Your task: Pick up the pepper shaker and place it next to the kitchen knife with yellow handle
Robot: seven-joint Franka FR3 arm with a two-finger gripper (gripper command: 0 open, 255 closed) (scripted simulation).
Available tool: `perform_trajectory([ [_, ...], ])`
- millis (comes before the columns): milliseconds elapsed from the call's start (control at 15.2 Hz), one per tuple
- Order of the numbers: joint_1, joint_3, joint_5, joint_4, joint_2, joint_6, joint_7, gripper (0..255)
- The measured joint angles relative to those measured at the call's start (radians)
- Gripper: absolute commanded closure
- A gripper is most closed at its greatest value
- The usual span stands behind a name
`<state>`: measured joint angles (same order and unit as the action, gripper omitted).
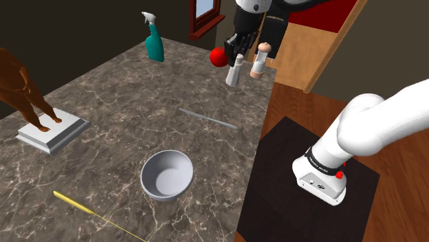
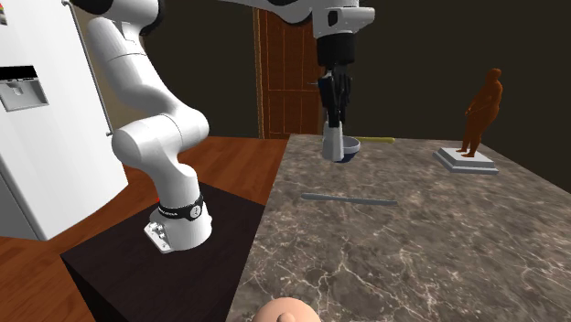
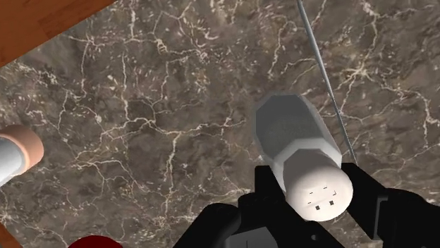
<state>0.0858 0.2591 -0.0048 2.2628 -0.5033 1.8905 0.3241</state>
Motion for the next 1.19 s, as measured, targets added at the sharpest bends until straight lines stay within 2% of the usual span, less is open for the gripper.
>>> perform_trajectory([
  [330,0.019,0.100,-0.003,-0.089,0.110,0.012,0.125,255],
  [726,0.041,0.223,-0.045,-0.216,0.267,0.022,0.292,255],
  [1188,0.088,0.341,-0.180,-0.462,0.524,-0.029,0.498,255],
])
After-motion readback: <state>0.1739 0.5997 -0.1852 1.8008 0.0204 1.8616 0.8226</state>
